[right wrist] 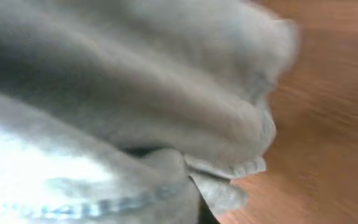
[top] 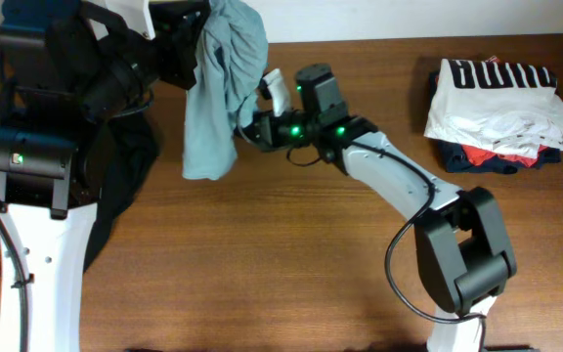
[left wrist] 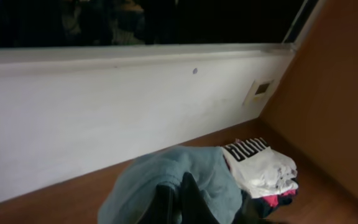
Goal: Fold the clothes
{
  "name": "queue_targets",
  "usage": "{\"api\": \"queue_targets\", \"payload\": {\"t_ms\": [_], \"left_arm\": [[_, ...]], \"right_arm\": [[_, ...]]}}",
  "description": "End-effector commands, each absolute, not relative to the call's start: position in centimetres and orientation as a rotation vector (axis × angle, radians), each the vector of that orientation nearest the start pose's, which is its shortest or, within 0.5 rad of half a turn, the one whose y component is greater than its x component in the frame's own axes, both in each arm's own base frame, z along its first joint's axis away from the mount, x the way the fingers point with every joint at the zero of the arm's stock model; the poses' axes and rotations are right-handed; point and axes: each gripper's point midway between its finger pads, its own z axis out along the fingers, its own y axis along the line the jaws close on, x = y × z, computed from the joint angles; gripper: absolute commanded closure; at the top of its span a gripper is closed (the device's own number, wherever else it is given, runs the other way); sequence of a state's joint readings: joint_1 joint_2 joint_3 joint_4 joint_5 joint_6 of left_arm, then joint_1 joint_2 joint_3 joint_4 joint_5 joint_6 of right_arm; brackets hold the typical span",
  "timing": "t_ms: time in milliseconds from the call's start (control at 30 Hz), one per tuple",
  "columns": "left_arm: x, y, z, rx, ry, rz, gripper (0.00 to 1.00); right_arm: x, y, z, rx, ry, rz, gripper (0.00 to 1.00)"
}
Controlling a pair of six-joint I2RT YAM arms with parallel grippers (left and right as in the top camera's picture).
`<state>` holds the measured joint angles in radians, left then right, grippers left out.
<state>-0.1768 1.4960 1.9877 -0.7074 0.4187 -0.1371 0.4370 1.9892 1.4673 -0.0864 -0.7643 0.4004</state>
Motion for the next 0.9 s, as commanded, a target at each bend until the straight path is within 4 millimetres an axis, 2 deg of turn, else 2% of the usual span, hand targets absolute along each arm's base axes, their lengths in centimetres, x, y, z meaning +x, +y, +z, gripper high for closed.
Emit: {"api": "queue_targets", "payload": {"t_ms": [0, 133, 300, 433, 467, 633, 867], "left_arm": [[39.1, -12.6, 49.8, 0.26, 1.793, -0.519, 0.99], [39.8, -10.4, 47.8, 0.172, 1.874, -0.387, 0.99], [40.5, -8.0, 45.2, 0.069, 1.974, -0.238, 0.99], [41.2, -7.6, 43.1, 0.05, 2.042, -0.199, 0.99], [41.5, -7.6, 42.5, 0.052, 2.061, -0.195, 0.97], [42.7, -7.6, 39.6, 0.067, 2.142, -0.158, 0.63], [44.6, -6.8, 36.4, 0.035, 2.221, -0.077, 0.61]], "right_arm": [[45.2, 29.5, 17.6, -0.423, 2.229, 1.243, 0.96], [46.0, 26.0, 19.3, -0.403, 2.214, 1.158, 0.96], [45.9, 22.3, 21.3, -0.379, 2.246, 0.989, 0.96], [45.2, 20.2, 22.7, -0.376, 2.293, 0.828, 0.96], [45.0, 19.9, 23.1, -0.377, 2.3, 0.802, 0.96], [43.9, 17.9, 25.3, -0.369, 2.343, 0.659, 0.96], [42.8, 16.3, 29.4, -0.43, 2.335, 0.522, 0.96]]}}
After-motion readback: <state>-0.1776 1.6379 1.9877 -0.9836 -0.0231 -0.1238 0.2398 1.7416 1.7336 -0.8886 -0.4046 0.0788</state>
